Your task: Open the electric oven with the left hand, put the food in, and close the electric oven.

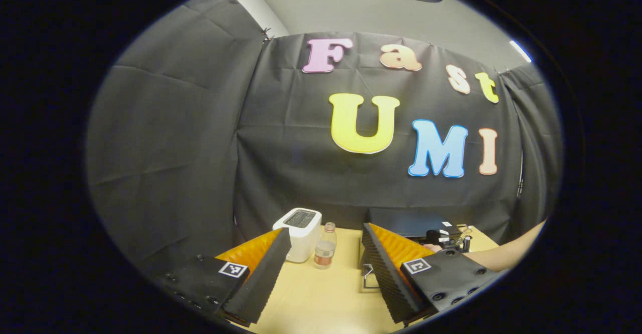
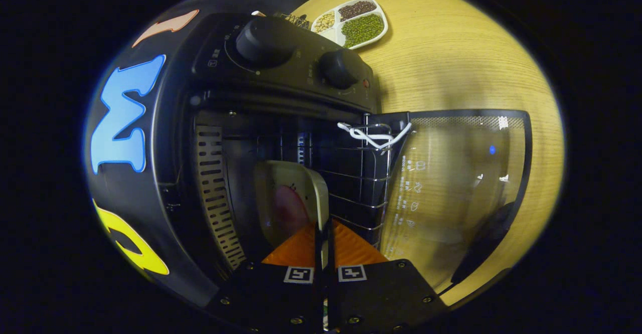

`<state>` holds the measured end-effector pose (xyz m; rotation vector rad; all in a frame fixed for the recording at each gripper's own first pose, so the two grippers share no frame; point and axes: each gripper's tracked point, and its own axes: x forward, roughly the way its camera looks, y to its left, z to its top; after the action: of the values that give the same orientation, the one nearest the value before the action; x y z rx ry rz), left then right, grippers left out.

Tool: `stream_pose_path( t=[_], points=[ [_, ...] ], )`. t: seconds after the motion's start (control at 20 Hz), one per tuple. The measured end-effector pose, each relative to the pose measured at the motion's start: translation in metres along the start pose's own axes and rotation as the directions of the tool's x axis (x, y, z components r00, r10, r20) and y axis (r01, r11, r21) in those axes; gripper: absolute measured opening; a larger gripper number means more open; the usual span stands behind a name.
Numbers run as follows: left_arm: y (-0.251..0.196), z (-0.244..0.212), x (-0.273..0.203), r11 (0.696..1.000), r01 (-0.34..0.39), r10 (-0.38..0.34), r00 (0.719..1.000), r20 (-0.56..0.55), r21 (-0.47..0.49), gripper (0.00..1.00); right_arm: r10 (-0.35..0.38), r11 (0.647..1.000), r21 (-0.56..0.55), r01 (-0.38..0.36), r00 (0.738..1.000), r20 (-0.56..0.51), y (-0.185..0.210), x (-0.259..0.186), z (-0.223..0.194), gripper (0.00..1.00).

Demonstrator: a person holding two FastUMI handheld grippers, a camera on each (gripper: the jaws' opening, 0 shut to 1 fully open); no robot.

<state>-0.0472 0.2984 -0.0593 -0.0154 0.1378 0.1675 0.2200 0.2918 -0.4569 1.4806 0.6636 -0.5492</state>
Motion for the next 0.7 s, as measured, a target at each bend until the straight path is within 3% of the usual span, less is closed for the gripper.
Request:
stream_pose_path(
  t=[0.1,0.15,0.25,0.35,0.4,0.45,0.5,0.7],
  points=[
    [0.002,0.0,0.0,1.0,-0.008,0.008,1.0,-0.003,-0.001,0.92,0.003,1.0,-0.007,-0.003,1.0,-0.006,0.005,0.009,-0.005,0.06],
    [-0.001,-0.001,0.002,1.0,-0.007,0.007,1.0,-0.005,-0.003,0.97,0.011,1.0,-0.007,-0.011,1.0,-0.004,0.006,0.006,-0.003,0.08],
    [-0.006,-0.001,0.005,1.0,0.003,-0.003,1.0,-0.003,-0.006,0.97,0.035,0.999,0.011,-0.035,0.999,-0.007,0.008,0.003,-0.003,0.1],
    [-0.018,0.003,0.007,1.0,0.024,-0.024,1.0,0.004,-0.007,0.96,0.042,0.999,-0.013,-0.043,0.999,-0.02,0.005,-0.004,-0.002,0.19],
    [-0.025,0.004,0.009,0.999,0.037,-0.037,0.999,0.006,-0.004,0.97,0.052,0.998,-0.044,-0.054,0.998,-0.043,0.005,-0.009,-0.004,0.3],
    [-0.031,0.004,0.011,0.999,0.049,-0.049,0.999,0.009,0.0,0.97,0.06,0.994,-0.092,-0.067,0.995,-0.079,0.003,-0.015,-0.008,0.33],
    [-0.039,0.005,0.012,0.998,0.062,-0.062,0.998,0.013,0.003,0.97,0.057,0.984,-0.159,-0.074,0.992,-0.112,-0.002,-0.023,-0.011,0.47],
    [-0.069,0.008,0.012,0.993,0.114,-0.114,0.993,0.021,0.013,1.0,0.061,0.898,-0.423,-0.12,0.987,-0.15,-0.024,-0.063,0.003,0.48]
  ],
)
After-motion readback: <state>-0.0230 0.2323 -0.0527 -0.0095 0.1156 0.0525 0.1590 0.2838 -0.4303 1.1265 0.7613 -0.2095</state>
